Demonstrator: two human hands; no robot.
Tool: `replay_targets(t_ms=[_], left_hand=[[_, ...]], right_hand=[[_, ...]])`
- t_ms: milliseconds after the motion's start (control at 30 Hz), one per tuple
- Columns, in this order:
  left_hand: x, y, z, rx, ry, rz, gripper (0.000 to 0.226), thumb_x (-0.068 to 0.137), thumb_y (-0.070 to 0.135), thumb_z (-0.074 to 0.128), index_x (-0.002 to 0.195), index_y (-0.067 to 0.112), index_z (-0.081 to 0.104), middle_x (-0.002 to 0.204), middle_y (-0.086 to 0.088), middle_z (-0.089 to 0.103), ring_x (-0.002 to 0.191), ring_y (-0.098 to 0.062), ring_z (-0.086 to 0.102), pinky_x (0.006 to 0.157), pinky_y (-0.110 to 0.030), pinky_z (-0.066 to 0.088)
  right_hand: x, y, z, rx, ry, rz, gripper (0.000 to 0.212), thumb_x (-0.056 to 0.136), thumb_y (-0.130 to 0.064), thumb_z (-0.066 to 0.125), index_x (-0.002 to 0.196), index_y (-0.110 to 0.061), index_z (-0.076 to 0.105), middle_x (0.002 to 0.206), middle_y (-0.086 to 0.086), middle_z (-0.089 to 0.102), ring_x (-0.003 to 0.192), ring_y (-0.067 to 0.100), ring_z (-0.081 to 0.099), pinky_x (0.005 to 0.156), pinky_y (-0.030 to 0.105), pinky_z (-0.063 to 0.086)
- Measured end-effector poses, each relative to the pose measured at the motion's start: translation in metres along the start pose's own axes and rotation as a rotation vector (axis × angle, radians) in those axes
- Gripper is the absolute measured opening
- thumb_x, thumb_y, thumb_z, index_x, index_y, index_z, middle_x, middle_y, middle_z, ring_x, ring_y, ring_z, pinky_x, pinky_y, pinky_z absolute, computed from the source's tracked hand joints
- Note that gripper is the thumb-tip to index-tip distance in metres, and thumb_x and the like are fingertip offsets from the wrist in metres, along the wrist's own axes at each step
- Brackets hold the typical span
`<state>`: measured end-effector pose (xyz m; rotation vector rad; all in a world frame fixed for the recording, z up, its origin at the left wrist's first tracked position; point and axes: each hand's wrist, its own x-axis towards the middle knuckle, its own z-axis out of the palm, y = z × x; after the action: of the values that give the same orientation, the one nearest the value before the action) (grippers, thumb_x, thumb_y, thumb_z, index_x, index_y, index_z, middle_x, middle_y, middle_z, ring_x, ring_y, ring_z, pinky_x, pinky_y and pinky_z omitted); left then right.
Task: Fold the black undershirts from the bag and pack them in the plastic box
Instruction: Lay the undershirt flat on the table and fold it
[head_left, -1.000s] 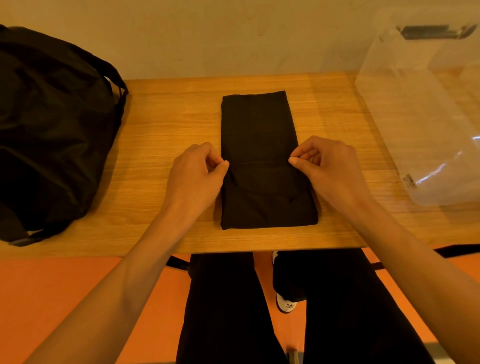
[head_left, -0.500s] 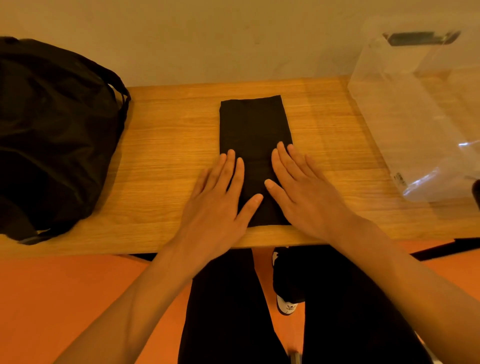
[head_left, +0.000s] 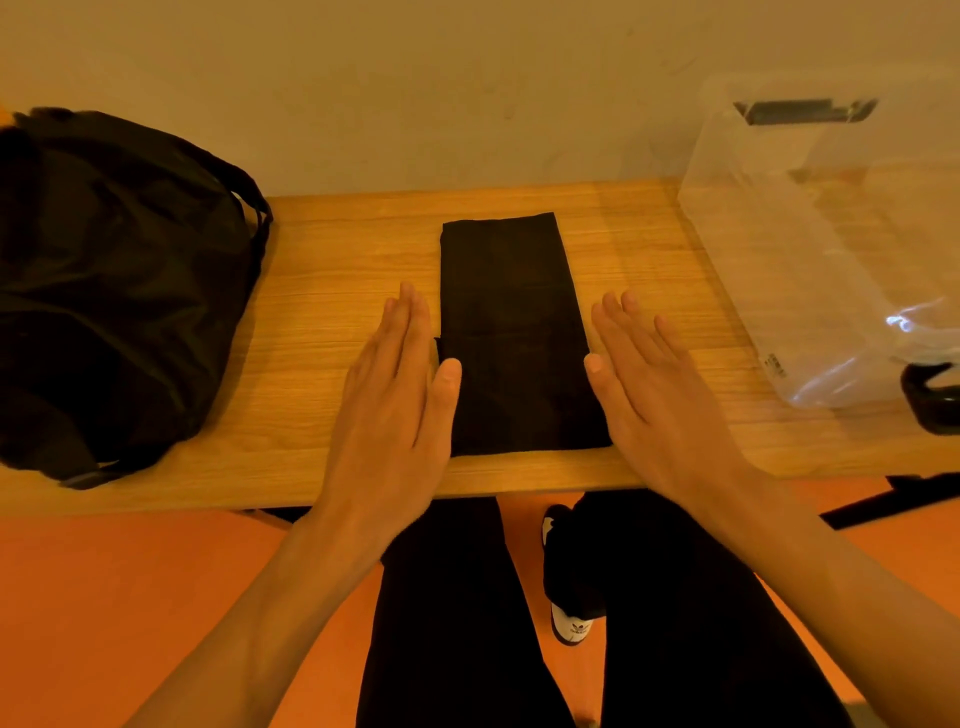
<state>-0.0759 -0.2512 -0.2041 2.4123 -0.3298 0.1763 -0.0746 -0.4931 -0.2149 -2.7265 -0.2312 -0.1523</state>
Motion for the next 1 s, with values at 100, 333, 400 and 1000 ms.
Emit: replay_targets(t_ms=[100,333,400,1000], left_hand=[[-0.006,-0.003,-0.002,0.070,0.012,0.009,0.069,0.104,0.057,0.025,0.162,0.022,0.015,0.170,0.009,0.004,0.154,-0.001,0.000,0.125,-0.029,0.009],[-0.002,-0.017,0.009,0.302,-0.292,0.043,0.073,0.098,0.069,0.006,0.161,0.032,-0.006,0.168,0.009,-0.014,0.153,-0.006,-0.015,0.127,-0.033,0.001],[-0.010,-0.016,-0.001,0.055,-0.118,-0.100,0.073,0.098,0.065,0.023,0.161,0.028,0.017,0.166,0.012,0.014,0.153,-0.008,0.009,0.121,-0.026,0.018],[-0.025,-0.015,-0.012,-0.083,-0.157,-0.156,0.016,0.090,0.021,0.073,0.085,0.032,0.063,0.092,0.014,0.059,0.094,-0.009,0.054,0.081,-0.025,0.045]], right_hand=[[-0.008,-0.006,0.001,-0.061,-0.048,-0.094,0.066,0.104,-0.052,0.009,0.161,-0.018,0.012,0.168,-0.001,0.004,0.154,0.006,-0.009,0.127,0.033,-0.002],[0.002,-0.015,0.013,-0.227,-0.183,-0.089,0.078,0.096,-0.063,-0.003,0.161,-0.020,0.002,0.169,0.001,-0.003,0.155,0.014,-0.011,0.126,0.036,-0.004],[-0.009,-0.012,0.008,-0.070,-0.036,-0.014,0.071,0.103,-0.060,0.017,0.159,-0.017,0.024,0.165,0.005,0.023,0.153,0.021,0.018,0.124,0.035,0.017],[-0.039,-0.005,-0.013,0.284,-0.067,0.301,0.022,0.092,-0.033,0.070,0.073,-0.035,0.060,0.081,-0.011,0.057,0.078,0.006,0.052,0.073,0.027,0.040]])
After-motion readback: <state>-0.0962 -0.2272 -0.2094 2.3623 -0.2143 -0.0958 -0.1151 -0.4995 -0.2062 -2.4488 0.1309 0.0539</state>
